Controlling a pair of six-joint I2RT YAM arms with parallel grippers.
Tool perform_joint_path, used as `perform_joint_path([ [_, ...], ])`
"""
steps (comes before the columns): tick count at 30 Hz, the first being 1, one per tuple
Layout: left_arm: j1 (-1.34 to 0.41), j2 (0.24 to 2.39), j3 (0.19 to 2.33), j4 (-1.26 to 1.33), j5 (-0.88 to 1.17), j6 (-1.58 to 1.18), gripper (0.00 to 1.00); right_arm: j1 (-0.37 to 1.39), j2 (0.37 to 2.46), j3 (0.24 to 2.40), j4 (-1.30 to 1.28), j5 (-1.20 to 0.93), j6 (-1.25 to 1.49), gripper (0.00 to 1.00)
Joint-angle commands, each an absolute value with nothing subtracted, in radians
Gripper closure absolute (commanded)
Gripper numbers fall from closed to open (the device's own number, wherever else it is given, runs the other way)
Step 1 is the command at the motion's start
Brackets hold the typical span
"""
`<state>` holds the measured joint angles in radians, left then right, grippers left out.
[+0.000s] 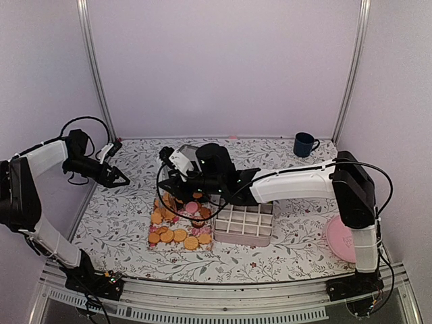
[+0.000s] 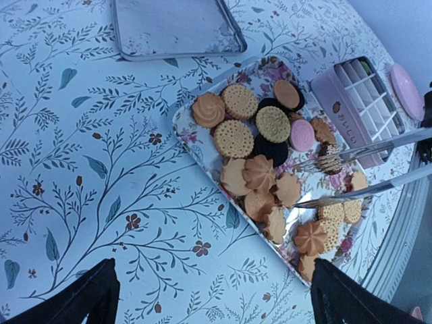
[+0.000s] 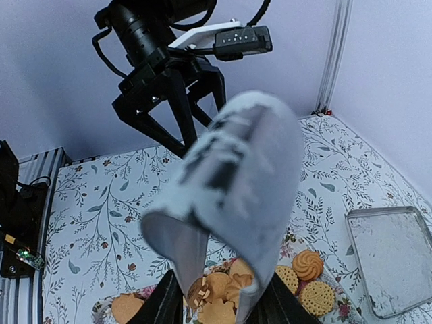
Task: Pack the cookies
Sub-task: Pick up the fake cookies from the plate.
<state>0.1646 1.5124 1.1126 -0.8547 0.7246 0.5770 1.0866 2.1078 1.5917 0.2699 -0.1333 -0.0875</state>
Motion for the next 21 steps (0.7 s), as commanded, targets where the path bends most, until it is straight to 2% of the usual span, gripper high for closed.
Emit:
perform_joint_path([
  [1, 0.173, 1.488, 1.1, -0.872, 0.733, 0.598, 0.01, 1.093, 2.151, 1.64, 0.337, -0.097, -0.076, 0.62],
  [12, 0.173, 1.493, 1.107, -0.876, 0.745, 0.597, 0.01, 1.094, 2.185, 1.619, 0.337, -0.108, -0.054, 0.61],
  [15, 0.173, 1.491, 1.108, -0.876, 0.748, 0.596, 0.01, 1.094, 2.177, 1.603, 0.34, -0.119, -0.029, 0.69],
  [19, 0.173, 1.492, 1.106, -0.875, 0.75, 0.597, 0.01, 1.094, 2.141, 1.574, 0.344, -0.105, -0.011, 0.88],
  [21, 0.173, 1.492, 1.106, -0.875, 0.754, 0.595, 0.01, 1.094, 2.12, 1.56, 0.347, -0.096, -0.008, 0.93],
])
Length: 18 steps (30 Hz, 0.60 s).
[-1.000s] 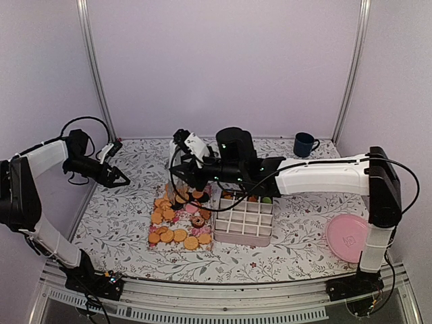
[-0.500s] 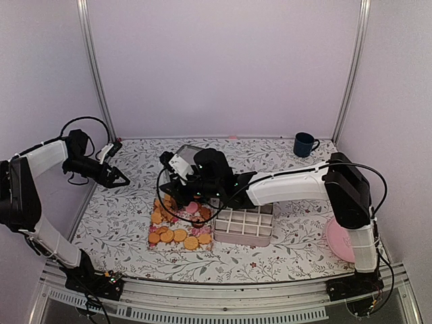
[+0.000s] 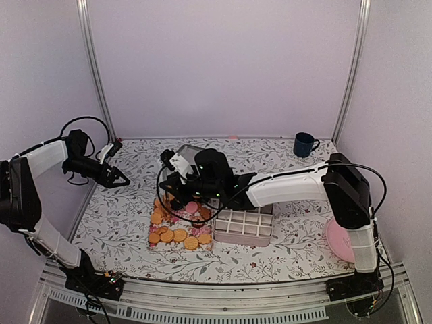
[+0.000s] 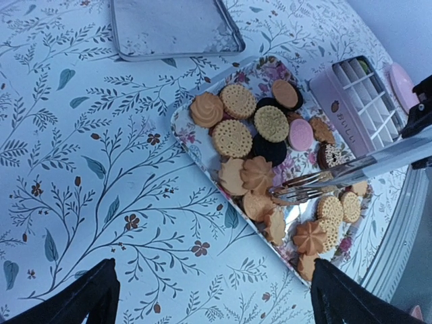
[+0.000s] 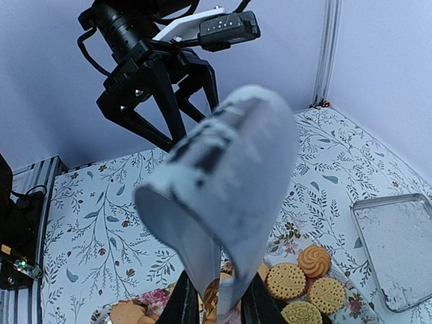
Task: Pack the cookies
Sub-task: Pick up the fake cookies from the plate, then place the fake cookies in the empty pocket of the box.
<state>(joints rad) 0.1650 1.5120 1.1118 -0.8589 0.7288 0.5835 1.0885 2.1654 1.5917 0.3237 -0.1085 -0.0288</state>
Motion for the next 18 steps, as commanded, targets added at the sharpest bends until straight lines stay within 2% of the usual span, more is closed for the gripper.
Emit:
perform_joint_path([
  [1, 0.173, 1.493, 1.106, -0.876, 0.755, 0.595, 0.01, 1.094, 2.108, 1.554, 0.348, -0.094, -0.006, 0.96],
  [4, 0.173, 1.494, 1.109, -0.876, 0.76, 0.592, 0.01, 1.094, 2.072, 1.534, 0.351, -0.091, -0.006, 1.0],
  [11, 0.173, 1.496, 1.11, -0.88, 0.765, 0.594, 0.01, 1.081, 1.926, 1.471, 0.349, -0.058, -0.027, 1.0],
  [18, 0.172, 1.504, 1.126, -0.892, 0.778, 0.594, 0.01, 1.009, 1.719, 1.315, 0.295, -0.002, -0.082, 1.0],
])
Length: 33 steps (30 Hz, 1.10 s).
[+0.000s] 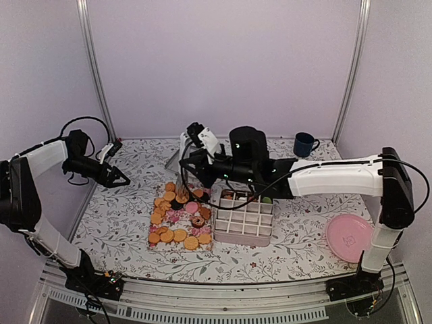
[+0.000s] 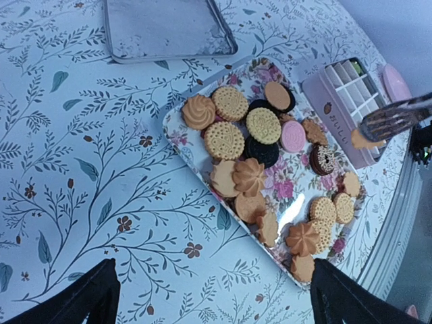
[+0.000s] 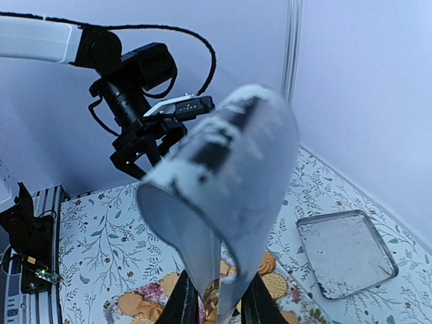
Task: Pack the cookies
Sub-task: Place the fake cookies in the empty pocket of the box.
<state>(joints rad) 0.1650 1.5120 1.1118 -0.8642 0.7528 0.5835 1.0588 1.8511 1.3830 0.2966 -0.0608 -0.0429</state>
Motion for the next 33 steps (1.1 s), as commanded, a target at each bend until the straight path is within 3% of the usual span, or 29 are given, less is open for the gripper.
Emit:
perform_joint_path([
  [1, 0.172, 1.507, 1.129, -0.893, 0.78, 0.594, 0.01, 1.001, 1.691, 1.291, 0.284, 0.008, -0.092, 1.0],
  [11, 0.172, 1.523, 1.142, -0.894, 0.79, 0.588, 0.01, 0.966, 1.52, 1.091, 0.223, 0.081, -0.106, 1.0],
  [29, 0.172, 1.522, 1.147, -0.897, 0.785, 0.588, 0.01, 0.965, 1.583, 1.073, 0.221, 0.097, -0.126, 1.0],
  [33, 0.172, 1.521, 1.149, -0.896, 0.784, 0.589, 0.01, 0.964, 1.594, 1.081, 0.221, 0.097, -0.133, 0.92],
])
